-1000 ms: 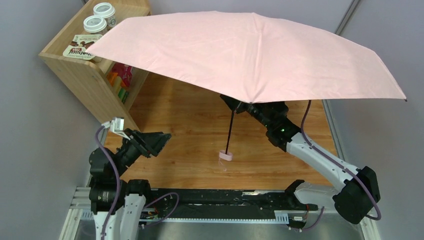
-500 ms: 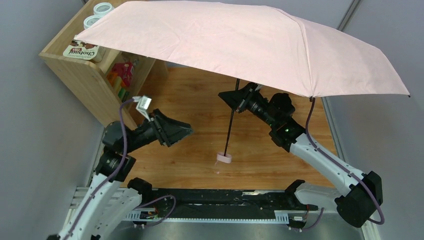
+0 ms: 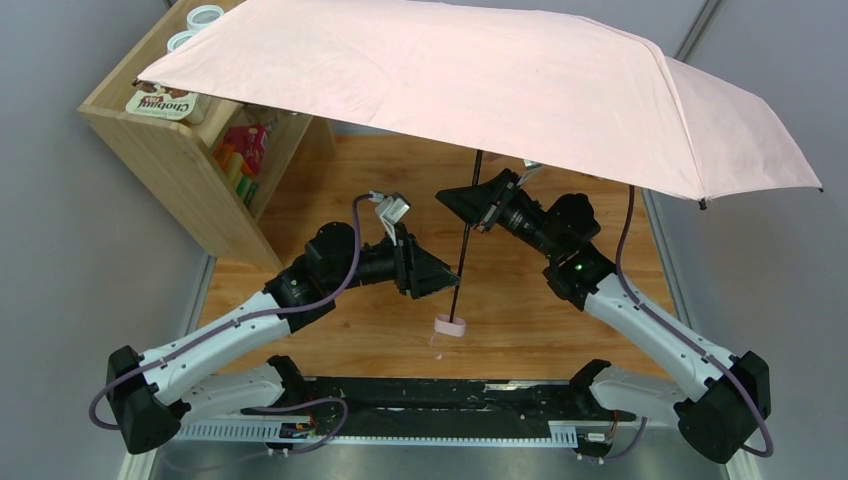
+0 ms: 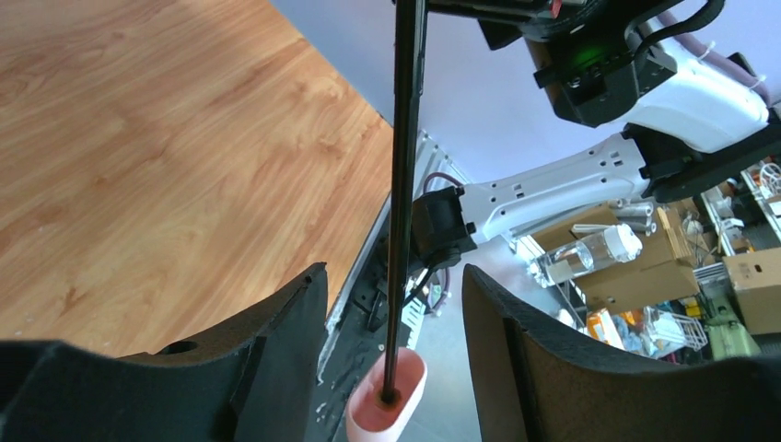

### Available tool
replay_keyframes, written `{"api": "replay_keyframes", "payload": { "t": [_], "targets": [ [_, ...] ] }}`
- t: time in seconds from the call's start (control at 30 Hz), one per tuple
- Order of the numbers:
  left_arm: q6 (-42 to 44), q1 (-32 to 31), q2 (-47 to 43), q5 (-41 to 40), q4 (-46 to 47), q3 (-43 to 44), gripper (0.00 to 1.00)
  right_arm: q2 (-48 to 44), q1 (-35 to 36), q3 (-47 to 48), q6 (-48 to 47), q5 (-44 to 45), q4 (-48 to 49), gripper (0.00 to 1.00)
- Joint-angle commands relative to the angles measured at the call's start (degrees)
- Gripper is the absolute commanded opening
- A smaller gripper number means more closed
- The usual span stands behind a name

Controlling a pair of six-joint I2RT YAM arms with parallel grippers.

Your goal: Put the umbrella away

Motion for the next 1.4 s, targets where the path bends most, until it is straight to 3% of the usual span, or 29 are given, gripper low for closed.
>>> {"api": "replay_keyframes", "payload": {
  "t": [0.0, 0.07, 0.23, 0.4, 0.5, 0.57, 0.6, 0.67, 0.73, 0.8, 0.87, 0.97, 1.13, 1.27, 1.37],
  "targets": [
    [1.59, -1.83, 1.97, -1.27, 6.47, 2.9, 0.62, -2.98, -0.01, -0.48, 1.0, -1.25, 9.68, 0.0],
    [1.41, -2.19, 3.38, -1.45, 6.64, 3.51, 0.61, -3.06, -0.01, -0.83, 2.05, -1.78, 10.73, 0.0],
    [1.58, -3.07, 6.28, -1.53, 4.63, 5.7, 0.49, -3.76, 0.08, -1.8, 3.64, -1.34, 11.7, 0.0],
    [3.26, -4.3, 6.99, -5.66, 0.75, 6.59, 0.47, -4.64, 0.17, -1.8, 3.12, -0.99, 10.65, 0.0],
    [3.34, -4.3, 7.16, -5.93, 0.75, 6.33, 0.36, -4.91, 0.25, -1.45, 2.33, -1.43, 9.43, 0.0],
    [3.78, -4.3, 7.43, -5.84, 0.67, 6.33, 0.24, -5.0, 0.25, -1.01, 2.23, -1.87, 7.93, 0.0],
    [4.74, -4.3, 7.51, -5.75, 0.49, 6.41, 0.12, -5.26, 0.17, -1.1, 2.32, -2.13, 8.01, 0.0],
    [6.24, -4.56, 6.73, -6.97, 0.05, 6.33, 0.04, -5.7, 0.17, -1.1, 2.15, -1.35, 7.14, 0.0],
    [7.91, -5.09, 5.68, -8.73, -0.04, 5.72, 0.0, -6.4, 0.17, 0.3, 1.53, 3.2, 1.45, 0.09],
    [8.53, -5.35, 4.62, -9.44, 0.31, 5.1, 0.0, -6.32, 0.08, 1.53, 1.01, 6.82, -0.95, 0.41],
    [8.97, -5.35, 3.92, -9.27, 1.53, 4.57, 0.0, -5.35, -0.8, 3.63, 1.79, 9.11, -1.65, 0.67],
    [8.01, -5.35, 3.12, -9.01, 3.38, 3.61, 0.0, -2.81, -2.55, 7.77, 3.2, 12.62, -2.36, 0.89],
    [6.42, -5.44, 2.42, -7.6, 7.16, 2.2, 0.0, 2.9, -7.73, 12.26, 9.42, 16.05, 0.54, 0.96],
    [5.28, -5.44, 2.42, -7.51, 7.96, 1.4, 0.0, 8.52, -13.62, 13.75, 17.87, 14.22, 7.91, 0.91],
    [4.66, -5.44, 1.98, -7.07, 9.28, 0.44, 0.0, 10.9, -15.04, 17.0, 19.11, 13.08, 6.7, 0.84]
  ]
}}
